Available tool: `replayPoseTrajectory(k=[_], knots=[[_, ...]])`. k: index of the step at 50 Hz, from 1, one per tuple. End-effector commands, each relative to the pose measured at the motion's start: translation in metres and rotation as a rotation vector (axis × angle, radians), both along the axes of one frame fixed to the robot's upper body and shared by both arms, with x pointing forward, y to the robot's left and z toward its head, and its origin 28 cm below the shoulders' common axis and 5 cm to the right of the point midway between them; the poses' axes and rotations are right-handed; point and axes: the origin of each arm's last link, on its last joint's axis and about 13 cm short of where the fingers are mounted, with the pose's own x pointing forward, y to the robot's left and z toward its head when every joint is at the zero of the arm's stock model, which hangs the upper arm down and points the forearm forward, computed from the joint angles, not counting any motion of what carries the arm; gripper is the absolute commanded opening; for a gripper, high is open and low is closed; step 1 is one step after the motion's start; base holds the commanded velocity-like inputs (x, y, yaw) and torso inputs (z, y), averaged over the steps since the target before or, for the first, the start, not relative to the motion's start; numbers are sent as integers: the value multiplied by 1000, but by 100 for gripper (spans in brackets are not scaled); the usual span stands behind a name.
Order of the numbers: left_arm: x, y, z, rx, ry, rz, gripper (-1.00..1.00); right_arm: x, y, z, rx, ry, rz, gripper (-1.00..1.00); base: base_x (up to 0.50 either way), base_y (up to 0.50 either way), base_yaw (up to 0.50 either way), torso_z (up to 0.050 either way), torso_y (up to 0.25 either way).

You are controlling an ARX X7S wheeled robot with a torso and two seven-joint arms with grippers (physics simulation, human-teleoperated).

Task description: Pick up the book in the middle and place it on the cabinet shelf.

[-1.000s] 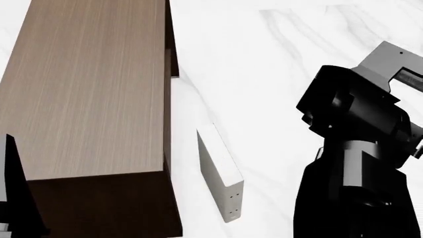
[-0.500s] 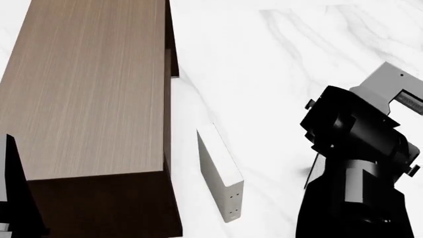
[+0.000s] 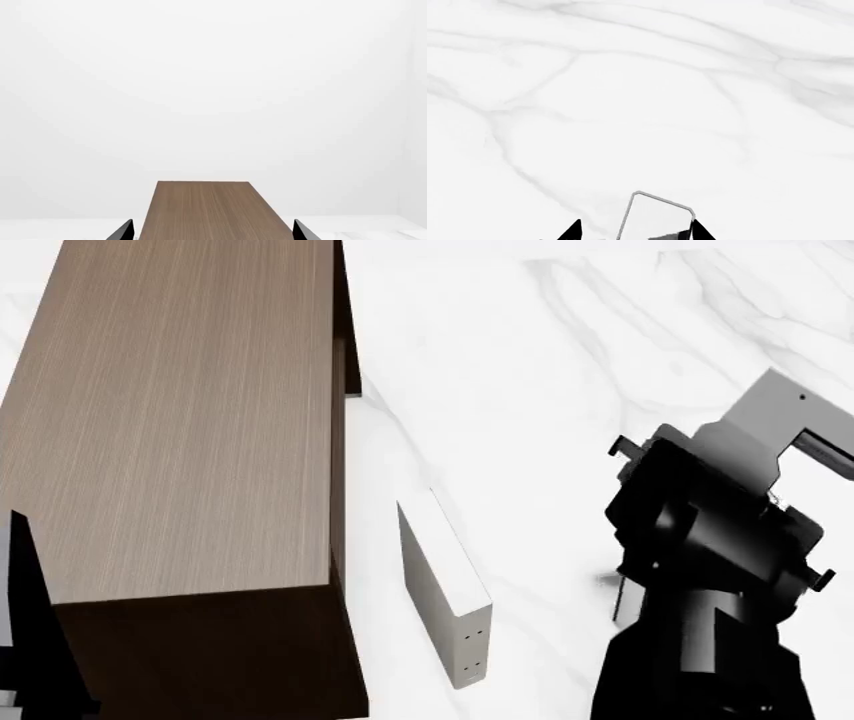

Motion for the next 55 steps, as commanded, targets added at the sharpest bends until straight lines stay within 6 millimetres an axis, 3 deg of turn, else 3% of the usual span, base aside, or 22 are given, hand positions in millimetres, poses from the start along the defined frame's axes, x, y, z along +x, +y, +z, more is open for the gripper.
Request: replayPoseTrajectory(k=[1,13,18,22,23,27,31,35,41,55], knots=[[0,0,1,0,0,1,100,3,0,-1,27,-131,50,-100,0,0,0,0,0],[0,0,0,0,-1,1,100,3,-1,-1,26,-130,54,-100,0,0,0,0,0],[0,1,0,-1,-2,2,100,5,-2,9,-42,-158,78,-100,0,0,0,0,0],[0,1,0,-2,-1,2,100,9,0,31,-134,-227,111,-100,0,0,1,0,0],[0,0,0,-1,-1,1,100,12,4,49,-220,-295,153,-100,0,0,0,0,0],[-1,0,0,-2,-2,1,100,15,9,85,-313,-417,193,-100,0,0,0,0,0],[0,0,0,-2,-2,1,100,15,15,104,-314,-543,223,-100,0,0,0,0,4],[0,0,0,-2,-2,-1,100,11,20,122,-443,-646,249,-100,0,0,0,0,0],[0,-1,-1,1,2,-1,100,-3,33,147,-295,-901,283,-100,0,0,0,0,0],[1,-1,-1,2,4,-3,100,-24,51,157,61,-1108,366,-100,0,0,0,0,1]])
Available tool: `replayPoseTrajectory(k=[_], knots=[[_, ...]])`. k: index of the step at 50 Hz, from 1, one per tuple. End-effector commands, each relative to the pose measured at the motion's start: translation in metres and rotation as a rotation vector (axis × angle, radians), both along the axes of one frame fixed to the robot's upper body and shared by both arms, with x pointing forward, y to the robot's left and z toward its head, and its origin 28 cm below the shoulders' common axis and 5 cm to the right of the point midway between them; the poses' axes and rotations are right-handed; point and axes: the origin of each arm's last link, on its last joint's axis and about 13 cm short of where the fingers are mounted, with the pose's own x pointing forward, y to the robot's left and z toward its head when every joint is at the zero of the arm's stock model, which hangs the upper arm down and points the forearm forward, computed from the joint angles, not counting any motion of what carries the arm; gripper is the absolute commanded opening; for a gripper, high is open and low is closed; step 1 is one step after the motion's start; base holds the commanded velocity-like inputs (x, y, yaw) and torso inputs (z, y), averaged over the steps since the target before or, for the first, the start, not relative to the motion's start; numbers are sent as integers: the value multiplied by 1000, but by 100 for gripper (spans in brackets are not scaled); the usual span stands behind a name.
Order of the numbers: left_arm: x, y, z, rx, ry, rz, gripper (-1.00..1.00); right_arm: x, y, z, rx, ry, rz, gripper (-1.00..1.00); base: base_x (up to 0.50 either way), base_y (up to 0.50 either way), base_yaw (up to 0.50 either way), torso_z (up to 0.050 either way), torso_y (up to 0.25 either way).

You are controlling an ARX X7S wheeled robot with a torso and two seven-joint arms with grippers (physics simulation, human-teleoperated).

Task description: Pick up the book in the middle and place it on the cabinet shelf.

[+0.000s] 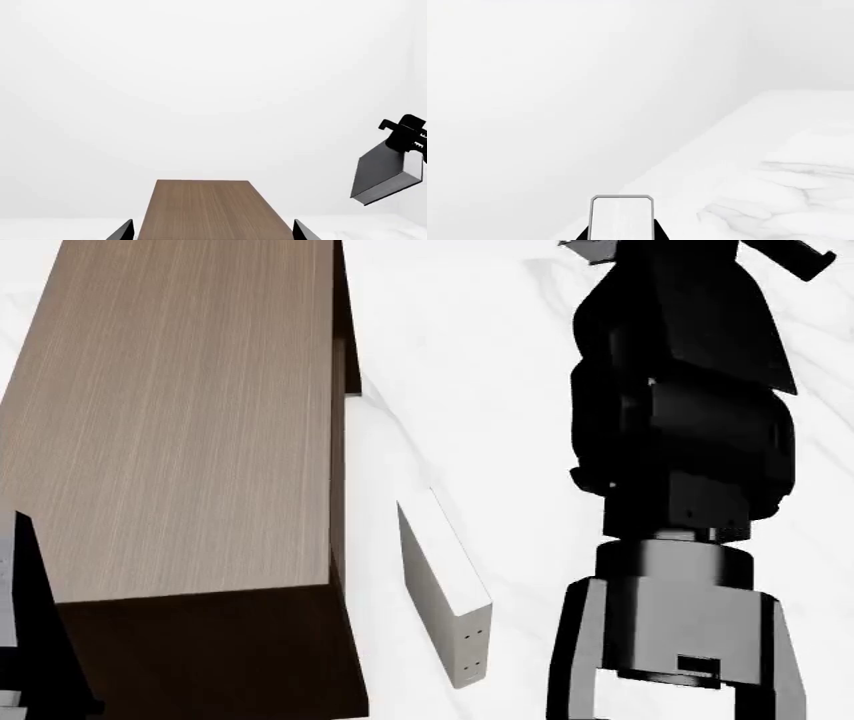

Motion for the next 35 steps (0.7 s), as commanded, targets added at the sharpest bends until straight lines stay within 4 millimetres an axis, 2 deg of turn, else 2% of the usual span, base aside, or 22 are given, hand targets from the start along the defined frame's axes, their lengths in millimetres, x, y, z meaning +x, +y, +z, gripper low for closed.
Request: replayPoseTrajectory(k=[1,7,13,16,29,32,35], knots=[[1,0,-1,1,2,-2,100,-23,19,26,139,-207,192,-100,0,0,0,0,0],[3,0,-3,2,2,-2,100,-26,22,20,204,-227,263,-100,0,0,0,0,2],[3,1,-4,3,2,-3,100,-33,27,19,357,-274,380,-100,0,0,0,0,2],[2,1,-3,3,0,-3,100,-36,34,16,283,-271,406,-100,0,0,0,0,0],[-1,1,2,2,-3,1,100,-43,52,9,344,-241,563,-100,0,0,0,0,2],[-1,1,2,1,-3,1,100,-42,53,12,425,-242,566,-100,0,0,0,0,4],[-1,0,2,2,-3,1,100,-43,56,14,421,-238,585,-100,0,0,0,0,0]])
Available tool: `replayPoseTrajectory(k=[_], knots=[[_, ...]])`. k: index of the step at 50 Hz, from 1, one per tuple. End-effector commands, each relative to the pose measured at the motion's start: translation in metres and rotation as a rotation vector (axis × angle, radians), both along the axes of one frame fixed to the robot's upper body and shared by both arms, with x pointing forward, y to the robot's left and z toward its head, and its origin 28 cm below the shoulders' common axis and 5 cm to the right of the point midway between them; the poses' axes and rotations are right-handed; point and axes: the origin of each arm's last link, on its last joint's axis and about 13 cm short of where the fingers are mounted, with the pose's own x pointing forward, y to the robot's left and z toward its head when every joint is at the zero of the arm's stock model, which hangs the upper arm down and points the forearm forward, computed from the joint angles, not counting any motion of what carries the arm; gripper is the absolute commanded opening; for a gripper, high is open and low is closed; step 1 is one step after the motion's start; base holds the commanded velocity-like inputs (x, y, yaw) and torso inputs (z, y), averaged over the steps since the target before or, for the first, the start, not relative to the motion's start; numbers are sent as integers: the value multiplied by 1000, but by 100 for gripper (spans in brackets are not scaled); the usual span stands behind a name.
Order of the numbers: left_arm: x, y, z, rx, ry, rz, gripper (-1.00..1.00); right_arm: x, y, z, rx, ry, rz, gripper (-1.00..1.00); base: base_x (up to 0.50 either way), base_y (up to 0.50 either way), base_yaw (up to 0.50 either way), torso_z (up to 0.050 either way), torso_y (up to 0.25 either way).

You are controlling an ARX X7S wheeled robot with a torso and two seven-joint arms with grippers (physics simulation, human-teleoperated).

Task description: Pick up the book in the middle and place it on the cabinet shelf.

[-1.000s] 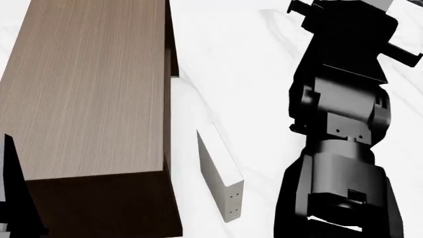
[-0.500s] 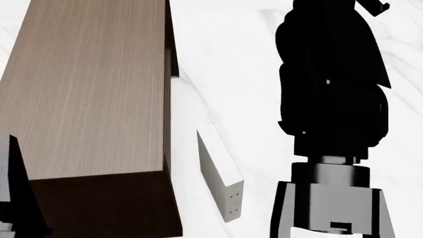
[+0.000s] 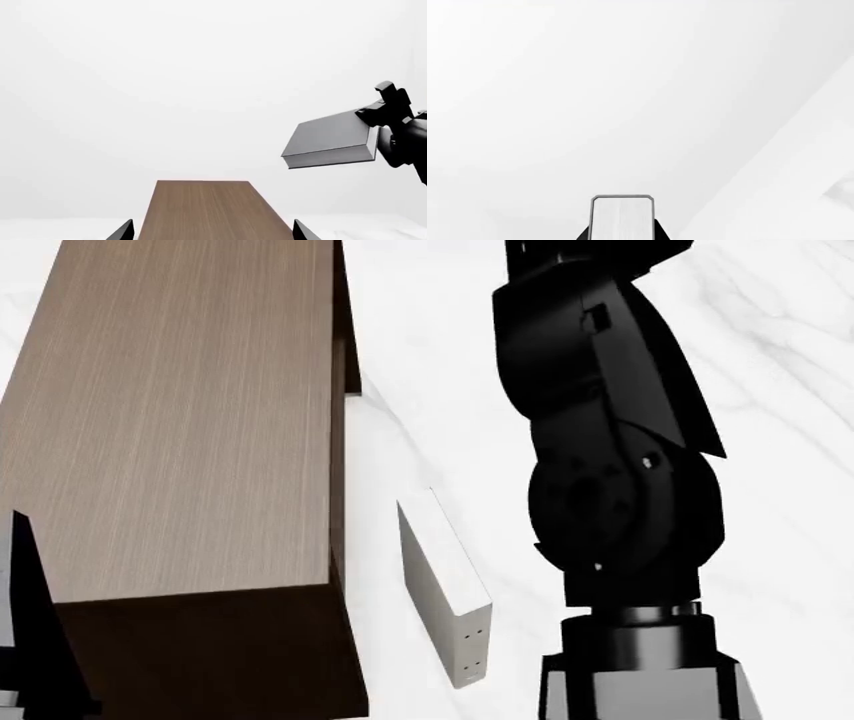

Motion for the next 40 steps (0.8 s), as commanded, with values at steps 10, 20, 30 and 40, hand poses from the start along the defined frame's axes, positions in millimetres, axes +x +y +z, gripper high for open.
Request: replayPoseTrajectory(k=[10,20,30,40], knots=[[0,1,0,-1,-3,4,100,-7,26,0,112,4,193,-100,0,0,0,0,2],[0,1,0,1,-2,3,100,-10,42,-8,112,47,264,-100,0,0,0,0,1],[-2,1,0,-1,-2,0,100,-14,62,-11,98,65,334,-100,0,0,0,2,2],[0,0,-1,1,-1,-2,100,-15,78,-19,-5,104,401,-100,0,0,0,0,1]])
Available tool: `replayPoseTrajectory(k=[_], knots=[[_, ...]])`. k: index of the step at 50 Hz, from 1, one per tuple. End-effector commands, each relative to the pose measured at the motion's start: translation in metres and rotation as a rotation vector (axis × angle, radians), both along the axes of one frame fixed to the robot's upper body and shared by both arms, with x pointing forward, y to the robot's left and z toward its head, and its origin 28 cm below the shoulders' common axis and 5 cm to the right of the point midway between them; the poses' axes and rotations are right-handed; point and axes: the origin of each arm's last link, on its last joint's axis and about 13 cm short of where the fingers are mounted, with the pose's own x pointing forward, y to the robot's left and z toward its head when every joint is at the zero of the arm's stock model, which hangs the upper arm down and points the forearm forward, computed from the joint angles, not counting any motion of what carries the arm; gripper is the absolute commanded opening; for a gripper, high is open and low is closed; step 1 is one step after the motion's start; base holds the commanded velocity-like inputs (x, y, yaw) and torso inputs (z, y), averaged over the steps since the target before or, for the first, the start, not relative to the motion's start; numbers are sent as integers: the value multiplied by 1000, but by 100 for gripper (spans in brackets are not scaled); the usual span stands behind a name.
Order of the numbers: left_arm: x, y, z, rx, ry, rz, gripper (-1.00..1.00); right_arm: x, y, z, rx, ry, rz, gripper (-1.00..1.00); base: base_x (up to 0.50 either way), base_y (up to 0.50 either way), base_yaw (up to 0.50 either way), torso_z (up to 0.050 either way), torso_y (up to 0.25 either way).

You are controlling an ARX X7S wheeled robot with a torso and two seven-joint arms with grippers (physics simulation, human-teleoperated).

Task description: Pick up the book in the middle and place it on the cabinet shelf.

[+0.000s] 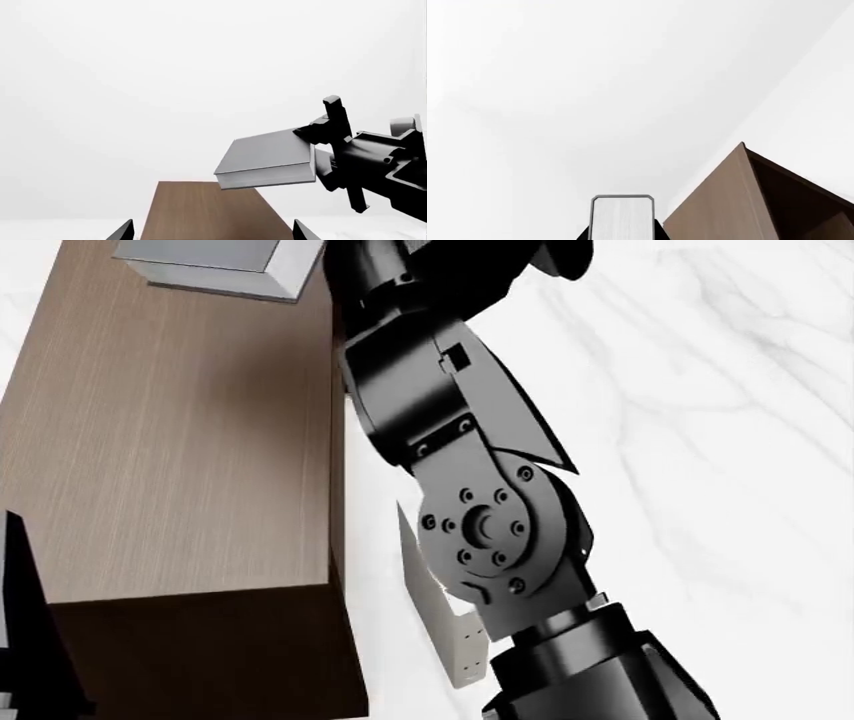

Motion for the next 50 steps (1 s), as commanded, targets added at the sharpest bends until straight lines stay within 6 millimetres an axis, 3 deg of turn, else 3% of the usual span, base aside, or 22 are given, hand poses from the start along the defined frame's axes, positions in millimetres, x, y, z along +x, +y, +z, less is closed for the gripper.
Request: replayPoseTrajectory(k=[1,16,50], knots=[[1,-1,-2,2,3,-5,100,-4,15,0,-66,-32,73,-100,0,0,0,0,0],[0,0,1,-1,-1,3,100,-11,34,-11,-149,-20,134,-100,0,0,0,0,2],[0,2,1,-4,-3,10,100,-10,44,-30,-174,22,168,-100,0,0,0,0,1]])
